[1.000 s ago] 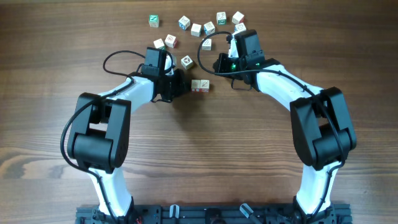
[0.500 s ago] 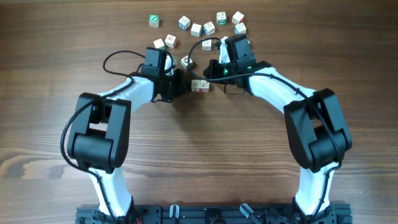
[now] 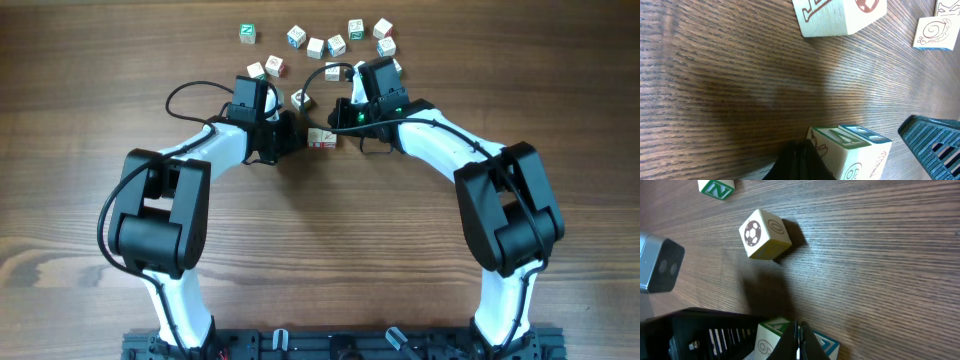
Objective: Form a horizontal line
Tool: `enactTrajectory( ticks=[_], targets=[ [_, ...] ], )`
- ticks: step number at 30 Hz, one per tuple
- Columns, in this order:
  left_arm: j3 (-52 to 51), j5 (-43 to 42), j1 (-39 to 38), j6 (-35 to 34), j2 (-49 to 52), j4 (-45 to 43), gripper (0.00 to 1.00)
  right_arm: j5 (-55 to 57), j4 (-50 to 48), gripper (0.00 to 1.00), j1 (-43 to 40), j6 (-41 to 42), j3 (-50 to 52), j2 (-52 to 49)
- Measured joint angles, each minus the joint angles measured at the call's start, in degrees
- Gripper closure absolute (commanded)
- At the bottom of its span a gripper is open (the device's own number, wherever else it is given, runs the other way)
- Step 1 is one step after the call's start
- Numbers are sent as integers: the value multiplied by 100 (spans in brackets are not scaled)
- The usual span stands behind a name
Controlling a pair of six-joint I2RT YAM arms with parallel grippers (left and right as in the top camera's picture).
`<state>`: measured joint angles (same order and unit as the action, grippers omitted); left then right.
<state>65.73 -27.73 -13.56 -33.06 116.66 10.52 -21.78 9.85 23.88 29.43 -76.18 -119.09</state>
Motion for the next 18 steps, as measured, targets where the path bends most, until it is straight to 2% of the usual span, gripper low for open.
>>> enactTrajectory(
  ticks=[18],
  targets=[
    [0,0,0,2,0,0,96,-7,66,96,31,0,0,-85]
  ],
)
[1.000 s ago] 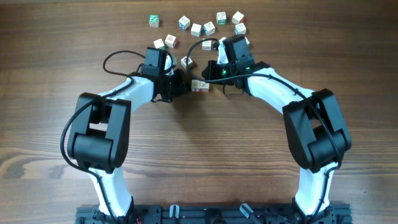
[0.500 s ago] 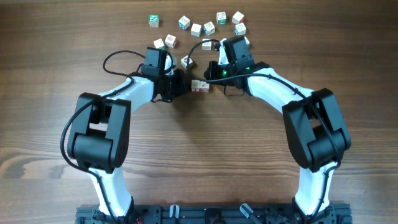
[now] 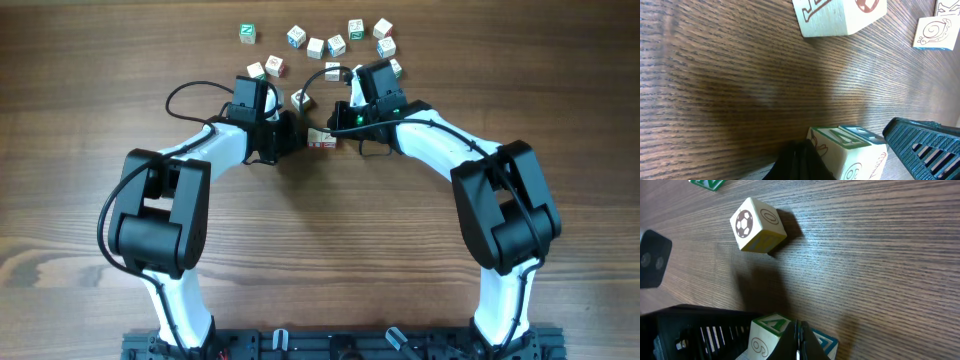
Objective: Form a horizontal line
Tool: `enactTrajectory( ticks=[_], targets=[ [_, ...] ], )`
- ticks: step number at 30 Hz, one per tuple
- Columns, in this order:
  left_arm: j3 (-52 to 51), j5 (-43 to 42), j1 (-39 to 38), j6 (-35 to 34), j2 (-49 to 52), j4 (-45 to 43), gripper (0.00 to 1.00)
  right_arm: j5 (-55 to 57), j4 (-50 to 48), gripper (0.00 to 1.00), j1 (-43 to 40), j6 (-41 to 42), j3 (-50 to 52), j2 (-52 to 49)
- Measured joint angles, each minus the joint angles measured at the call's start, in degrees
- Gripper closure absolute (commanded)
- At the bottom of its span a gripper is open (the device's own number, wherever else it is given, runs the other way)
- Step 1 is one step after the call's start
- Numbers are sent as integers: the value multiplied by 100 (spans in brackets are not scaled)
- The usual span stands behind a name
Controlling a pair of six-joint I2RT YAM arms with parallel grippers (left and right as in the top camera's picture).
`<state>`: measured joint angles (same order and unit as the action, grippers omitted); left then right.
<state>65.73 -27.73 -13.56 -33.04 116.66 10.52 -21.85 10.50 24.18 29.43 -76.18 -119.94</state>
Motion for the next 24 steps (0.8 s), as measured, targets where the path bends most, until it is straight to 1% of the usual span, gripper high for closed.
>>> enactTrajectory(
  ticks=[16,24],
  targets=[
    [0,0,0,-2,0,0,96,-37,-166,96,-68,-125,0,0],
    [0,0,0,-2,0,2,96,52,568,96,-518,74,-4,2]
  ],
)
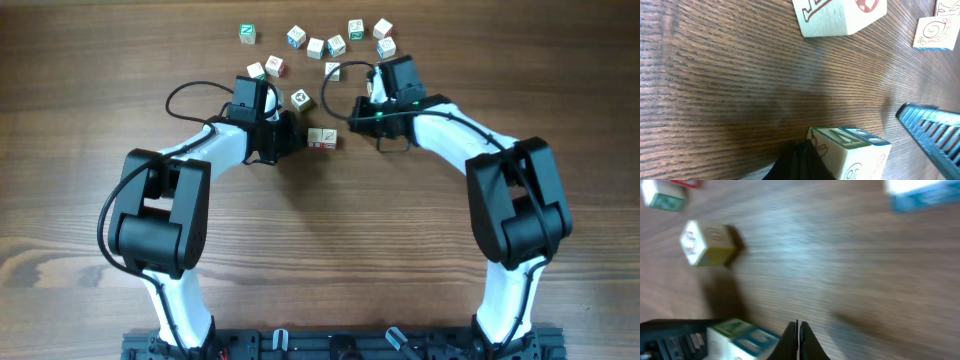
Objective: Form a horizontal line
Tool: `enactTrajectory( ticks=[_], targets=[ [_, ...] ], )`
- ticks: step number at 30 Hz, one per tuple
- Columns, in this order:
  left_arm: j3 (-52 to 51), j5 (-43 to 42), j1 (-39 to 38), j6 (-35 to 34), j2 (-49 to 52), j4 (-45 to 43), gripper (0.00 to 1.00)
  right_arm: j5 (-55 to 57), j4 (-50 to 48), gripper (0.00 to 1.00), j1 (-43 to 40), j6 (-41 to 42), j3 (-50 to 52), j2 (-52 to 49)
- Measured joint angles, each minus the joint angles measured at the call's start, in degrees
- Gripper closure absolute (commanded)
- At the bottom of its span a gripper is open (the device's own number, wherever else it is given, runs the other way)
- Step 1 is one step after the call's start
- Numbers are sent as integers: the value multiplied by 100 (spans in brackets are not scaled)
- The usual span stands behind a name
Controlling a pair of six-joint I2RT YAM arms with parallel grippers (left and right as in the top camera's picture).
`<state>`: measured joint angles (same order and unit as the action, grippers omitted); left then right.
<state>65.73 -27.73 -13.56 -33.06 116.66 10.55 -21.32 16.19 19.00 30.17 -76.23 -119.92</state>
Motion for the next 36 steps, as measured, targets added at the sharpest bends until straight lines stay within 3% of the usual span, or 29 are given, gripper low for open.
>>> enactTrajectory(
  ticks=[8,36],
  targets=[
    [0,2,0,0,0,7,96,234,463,96,243,66,0,0],
    [0,2,0,0,0,13,96,339,85,96,487,83,0,0]
  ],
)
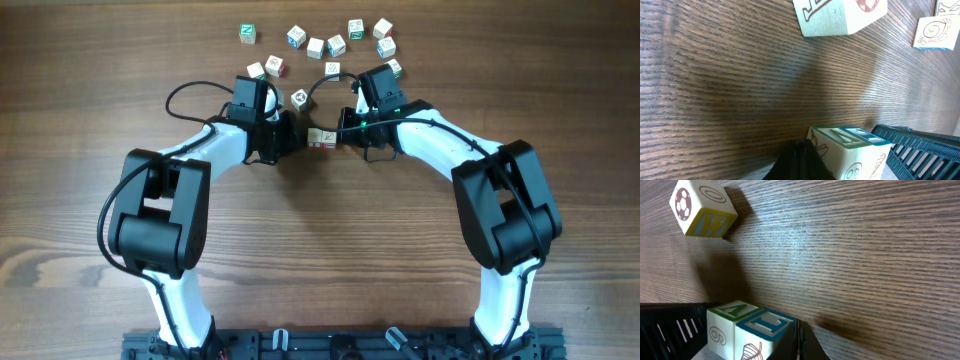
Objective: Form a horizontal line
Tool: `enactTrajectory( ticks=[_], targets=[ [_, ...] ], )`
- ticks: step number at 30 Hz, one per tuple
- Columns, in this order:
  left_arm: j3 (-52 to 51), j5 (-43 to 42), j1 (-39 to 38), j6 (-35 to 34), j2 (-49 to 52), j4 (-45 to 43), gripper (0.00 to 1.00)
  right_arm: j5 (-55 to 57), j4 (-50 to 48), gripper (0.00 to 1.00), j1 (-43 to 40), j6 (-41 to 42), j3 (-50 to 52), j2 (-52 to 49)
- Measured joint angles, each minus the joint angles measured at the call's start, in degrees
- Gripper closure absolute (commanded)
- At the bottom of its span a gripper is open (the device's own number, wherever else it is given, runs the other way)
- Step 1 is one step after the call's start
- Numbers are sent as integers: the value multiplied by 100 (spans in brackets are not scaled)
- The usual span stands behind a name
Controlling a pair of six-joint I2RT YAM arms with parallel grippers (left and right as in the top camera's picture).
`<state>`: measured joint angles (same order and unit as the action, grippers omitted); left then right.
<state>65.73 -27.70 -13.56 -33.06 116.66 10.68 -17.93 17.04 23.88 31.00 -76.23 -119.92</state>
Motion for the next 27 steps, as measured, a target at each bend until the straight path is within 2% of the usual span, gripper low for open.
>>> enactTrajectory(
  ticks=[27],
  targets=[
    [0,-2,0,0,0,2,96,4,74,96,37,-2,0,0]
  ],
)
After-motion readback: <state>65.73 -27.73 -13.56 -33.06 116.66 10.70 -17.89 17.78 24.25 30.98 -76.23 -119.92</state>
